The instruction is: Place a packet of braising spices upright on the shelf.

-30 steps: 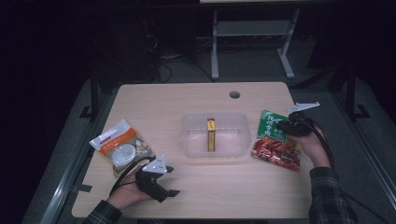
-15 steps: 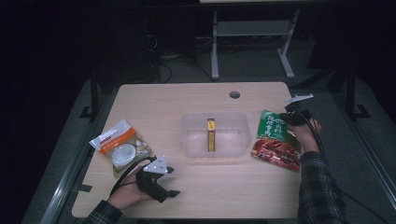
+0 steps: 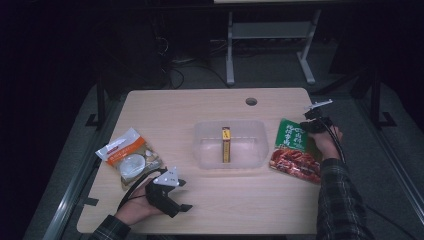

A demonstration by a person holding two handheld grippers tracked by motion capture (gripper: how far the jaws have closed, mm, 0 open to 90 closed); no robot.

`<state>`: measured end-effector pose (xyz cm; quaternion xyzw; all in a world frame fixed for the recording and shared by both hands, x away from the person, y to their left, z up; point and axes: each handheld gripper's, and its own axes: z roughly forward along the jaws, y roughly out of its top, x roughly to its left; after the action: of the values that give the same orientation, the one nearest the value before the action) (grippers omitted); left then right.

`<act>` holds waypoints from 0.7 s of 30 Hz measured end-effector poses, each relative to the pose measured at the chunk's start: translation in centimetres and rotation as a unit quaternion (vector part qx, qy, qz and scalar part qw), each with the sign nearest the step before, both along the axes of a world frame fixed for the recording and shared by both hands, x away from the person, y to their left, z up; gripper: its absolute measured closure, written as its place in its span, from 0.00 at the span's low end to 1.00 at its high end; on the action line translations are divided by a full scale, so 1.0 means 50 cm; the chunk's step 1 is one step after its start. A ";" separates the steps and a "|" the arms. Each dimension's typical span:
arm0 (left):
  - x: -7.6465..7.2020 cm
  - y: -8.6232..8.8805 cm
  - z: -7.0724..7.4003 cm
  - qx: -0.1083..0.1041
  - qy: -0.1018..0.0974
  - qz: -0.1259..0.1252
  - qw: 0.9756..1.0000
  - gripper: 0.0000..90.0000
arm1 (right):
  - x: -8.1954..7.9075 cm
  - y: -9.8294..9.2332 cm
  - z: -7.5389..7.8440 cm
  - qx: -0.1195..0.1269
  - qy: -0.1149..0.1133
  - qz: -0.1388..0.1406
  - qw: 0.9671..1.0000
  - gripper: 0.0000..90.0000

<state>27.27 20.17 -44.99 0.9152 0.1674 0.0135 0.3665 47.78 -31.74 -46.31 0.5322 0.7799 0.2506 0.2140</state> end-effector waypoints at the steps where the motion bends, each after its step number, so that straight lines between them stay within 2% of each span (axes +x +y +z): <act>1: 0.000 0.000 0.000 0.002 0.000 0.000 1.000 0.16 | 0.000 0.000 -0.001 -0.002 0.001 0.000 1.000 1.00; 10: -0.001 -0.005 -0.004 0.003 0.002 -0.005 1.000 0.16 | 0.002 -0.006 -0.004 0.006 0.002 -0.001 1.000 1.00; 12: -0.002 -0.005 -0.003 0.002 0.003 -0.004 1.000 0.16 | -0.003 -0.006 -0.001 -0.008 0.010 0.003 1.000 1.00; 21: -0.005 -0.007 -0.001 0.002 0.002 -0.008 1.000 0.16 | -0.033 -0.006 0.007 -0.024 0.031 0.022 0.999 1.00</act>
<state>27.02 19.82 -45.06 0.9171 0.1611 0.0089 0.3645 46.15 -32.05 -45.97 0.5168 0.8038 0.2197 0.1964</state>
